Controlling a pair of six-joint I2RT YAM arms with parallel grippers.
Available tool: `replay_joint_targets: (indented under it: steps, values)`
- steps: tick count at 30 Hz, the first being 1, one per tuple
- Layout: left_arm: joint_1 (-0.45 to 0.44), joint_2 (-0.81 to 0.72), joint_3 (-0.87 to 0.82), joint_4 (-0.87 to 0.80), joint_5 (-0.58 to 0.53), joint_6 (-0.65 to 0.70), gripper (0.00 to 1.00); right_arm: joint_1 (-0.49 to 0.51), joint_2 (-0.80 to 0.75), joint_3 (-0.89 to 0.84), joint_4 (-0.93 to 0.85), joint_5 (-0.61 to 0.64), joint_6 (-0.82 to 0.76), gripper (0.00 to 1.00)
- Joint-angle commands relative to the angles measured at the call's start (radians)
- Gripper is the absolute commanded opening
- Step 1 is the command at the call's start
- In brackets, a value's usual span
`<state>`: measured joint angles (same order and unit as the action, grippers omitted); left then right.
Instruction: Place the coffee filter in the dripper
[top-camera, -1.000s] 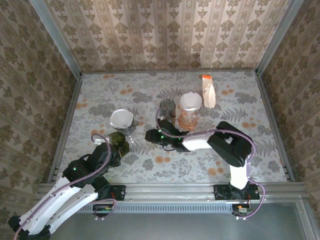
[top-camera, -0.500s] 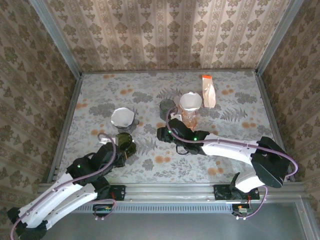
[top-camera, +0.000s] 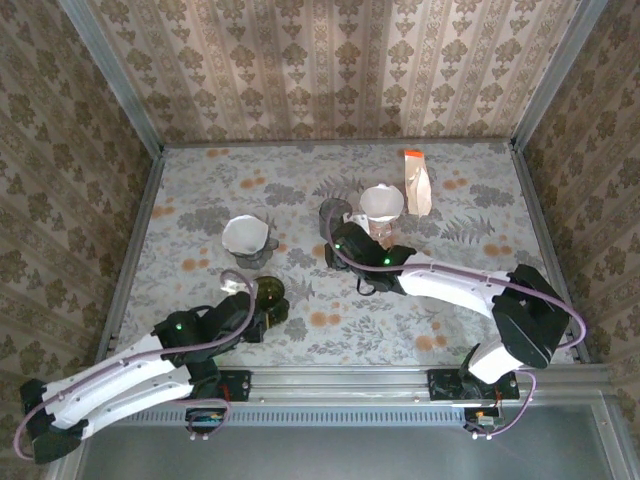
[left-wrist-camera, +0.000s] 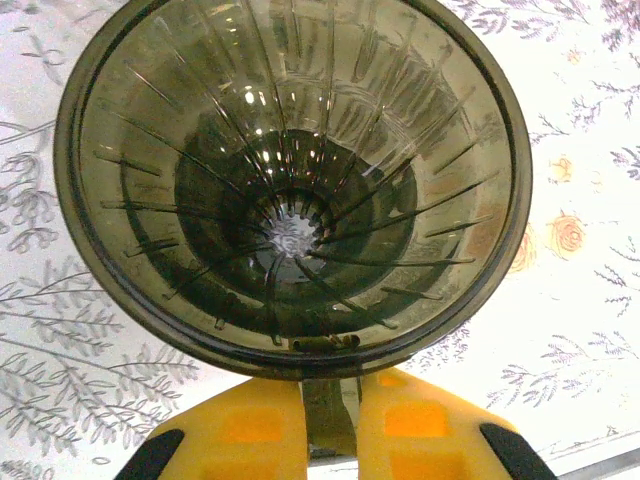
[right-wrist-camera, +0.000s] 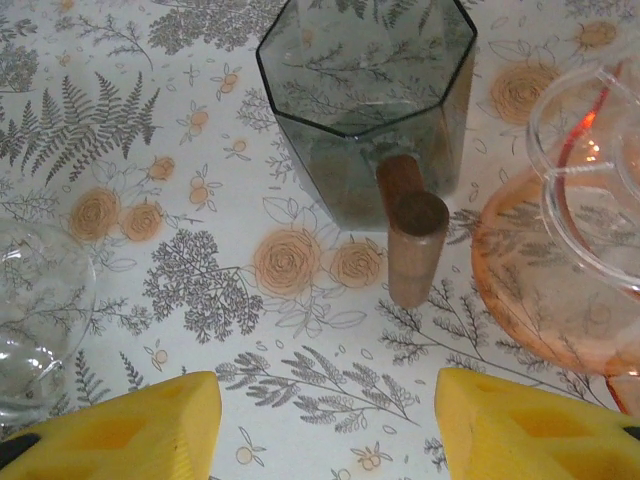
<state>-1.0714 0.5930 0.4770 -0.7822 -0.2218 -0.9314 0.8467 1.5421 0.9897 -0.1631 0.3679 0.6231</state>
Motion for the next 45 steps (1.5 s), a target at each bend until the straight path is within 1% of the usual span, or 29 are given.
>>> replay_joint_targets:
  steps: [1,4,8,12,14,22,28,38,45]
  values:
    - [-0.032,0.038,-0.004,0.095,0.001,0.018,0.0,-0.009,0.03,0.036,-0.026,0.035,-0.026,0.6]
    - [-0.051,0.081,-0.021,0.146,-0.001,0.03,0.0,-0.01,0.039,0.044,-0.023,0.038,-0.023,0.6]
    - [-0.054,0.102,-0.037,0.206,0.006,0.055,0.0,-0.012,0.031,0.04,-0.022,0.044,-0.02,0.6]
    - [-0.056,0.116,-0.03,0.21,0.017,0.064,0.11,-0.012,0.02,0.041,-0.032,0.045,-0.02,0.6]
    - [-0.057,0.124,-0.031,0.209,0.022,0.06,0.14,-0.013,0.019,0.044,-0.039,0.048,-0.017,0.6]
    - [-0.057,0.156,-0.031,0.196,0.027,0.053,0.15,-0.03,0.067,0.091,-0.084,0.056,-0.005,0.6]
    - [-0.056,0.159,-0.028,0.186,0.02,0.052,0.15,-0.044,0.138,0.148,-0.105,0.062,-0.006,0.6]
    - [-0.056,0.179,-0.018,0.178,0.015,0.058,0.15,-0.06,0.226,0.2,-0.104,0.122,-0.022,0.59]
    - [-0.056,0.179,-0.017,0.175,0.014,0.059,0.15,-0.077,0.285,0.217,-0.069,0.073,-0.062,0.59]
